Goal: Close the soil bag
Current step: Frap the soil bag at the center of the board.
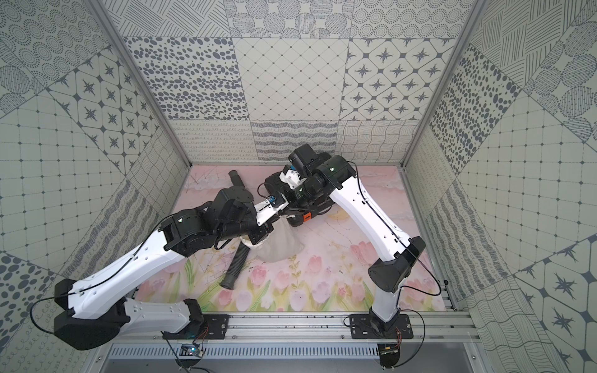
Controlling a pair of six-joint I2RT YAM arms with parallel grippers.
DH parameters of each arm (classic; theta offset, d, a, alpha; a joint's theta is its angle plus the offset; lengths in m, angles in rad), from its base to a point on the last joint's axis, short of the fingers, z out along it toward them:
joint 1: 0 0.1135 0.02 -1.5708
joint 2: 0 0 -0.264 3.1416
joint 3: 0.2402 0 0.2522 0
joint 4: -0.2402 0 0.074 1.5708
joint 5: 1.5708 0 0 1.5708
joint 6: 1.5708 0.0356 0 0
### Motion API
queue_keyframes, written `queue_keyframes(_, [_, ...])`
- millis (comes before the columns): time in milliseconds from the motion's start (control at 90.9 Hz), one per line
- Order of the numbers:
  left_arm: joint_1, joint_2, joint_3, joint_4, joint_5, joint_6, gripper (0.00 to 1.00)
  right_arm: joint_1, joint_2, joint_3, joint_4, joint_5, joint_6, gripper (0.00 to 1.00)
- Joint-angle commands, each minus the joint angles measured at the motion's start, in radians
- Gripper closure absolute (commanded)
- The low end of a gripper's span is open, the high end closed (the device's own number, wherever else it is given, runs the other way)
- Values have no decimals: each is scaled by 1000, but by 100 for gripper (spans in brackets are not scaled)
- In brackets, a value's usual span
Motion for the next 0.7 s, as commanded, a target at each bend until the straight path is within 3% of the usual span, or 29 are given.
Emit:
queue_keyframes(0, [12,5,-5,-141,4,-13,100,4,-61,34,60,-73,-11,72])
queue_keyframes(110, [25,-12,-7,-148,3,-14,100,-15,-69,26,71,-77,-4,65])
queue_keyframes(198, [38,-19,-7,-153,5,-15,100,-34,-73,24,72,-85,-2,50])
queue_keyframes(462, [54,-18,-9,-142,20,-22,100,-74,-125,-15,72,-96,0,44])
queue_keyframes(693, [55,-14,20,-125,40,-29,100,-50,-185,-179,103,-166,17,43])
